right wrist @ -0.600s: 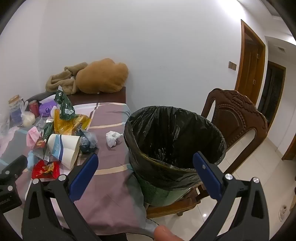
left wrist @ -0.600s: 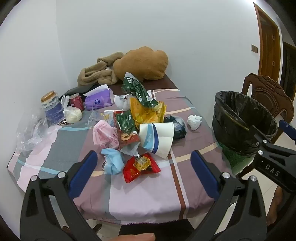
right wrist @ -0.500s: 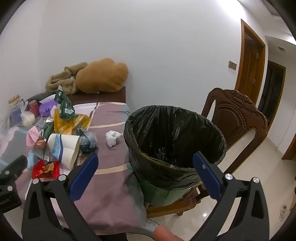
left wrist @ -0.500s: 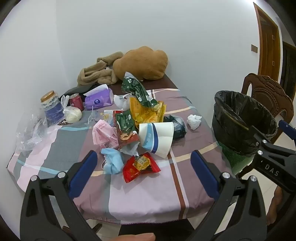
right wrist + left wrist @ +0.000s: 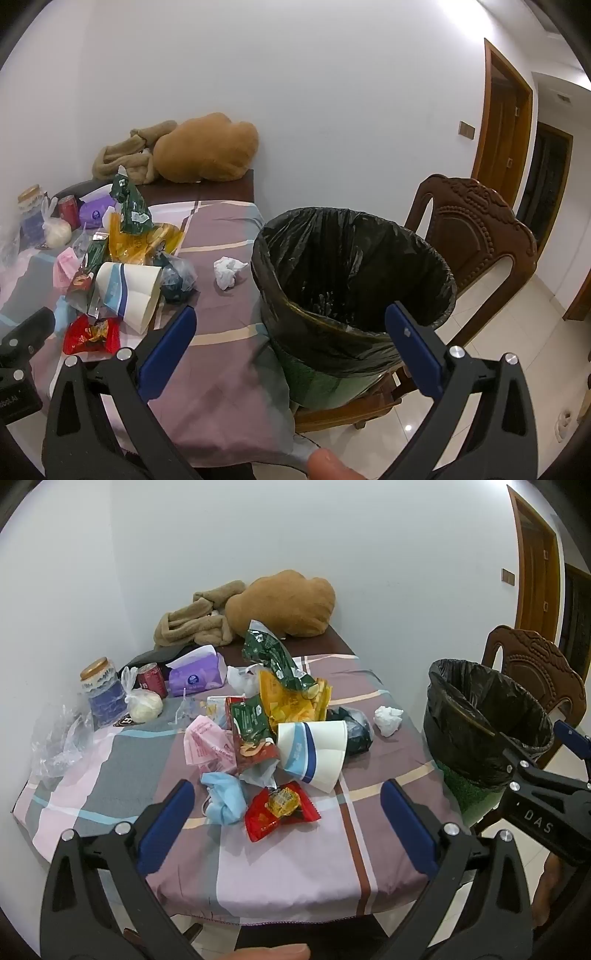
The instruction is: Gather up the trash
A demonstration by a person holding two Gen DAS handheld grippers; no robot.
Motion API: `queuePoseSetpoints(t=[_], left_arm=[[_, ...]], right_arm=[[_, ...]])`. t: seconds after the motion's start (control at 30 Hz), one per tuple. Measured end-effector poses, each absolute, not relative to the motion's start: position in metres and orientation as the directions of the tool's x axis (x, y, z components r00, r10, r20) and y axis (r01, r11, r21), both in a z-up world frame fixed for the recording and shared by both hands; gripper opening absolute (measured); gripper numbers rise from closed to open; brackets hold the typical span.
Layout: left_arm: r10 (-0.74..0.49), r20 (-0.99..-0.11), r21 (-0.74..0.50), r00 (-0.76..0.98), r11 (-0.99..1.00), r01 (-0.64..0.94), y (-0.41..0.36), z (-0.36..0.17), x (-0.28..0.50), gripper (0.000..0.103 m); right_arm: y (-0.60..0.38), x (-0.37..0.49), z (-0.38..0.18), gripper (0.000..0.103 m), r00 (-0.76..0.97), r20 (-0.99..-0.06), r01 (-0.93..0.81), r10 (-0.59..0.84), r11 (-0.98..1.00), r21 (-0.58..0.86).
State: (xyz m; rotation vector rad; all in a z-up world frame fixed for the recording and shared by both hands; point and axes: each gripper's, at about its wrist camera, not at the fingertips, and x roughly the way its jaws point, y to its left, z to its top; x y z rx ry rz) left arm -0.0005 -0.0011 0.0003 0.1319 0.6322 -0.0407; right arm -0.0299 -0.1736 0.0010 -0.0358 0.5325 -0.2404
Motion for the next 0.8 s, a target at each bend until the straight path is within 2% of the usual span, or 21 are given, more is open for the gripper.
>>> queuePoseSetpoints(t=[0.8], left_arm=[[-0.002,-0.596,0.103,0.803,0.992,0.079,0.0000,-0.0012,-0.0005,0.100]], right_arm=[[-0.1703,-0.0274,-0.0010,0.100,0.830,-0.505,0.216,-0.238,0.971,-0.104]])
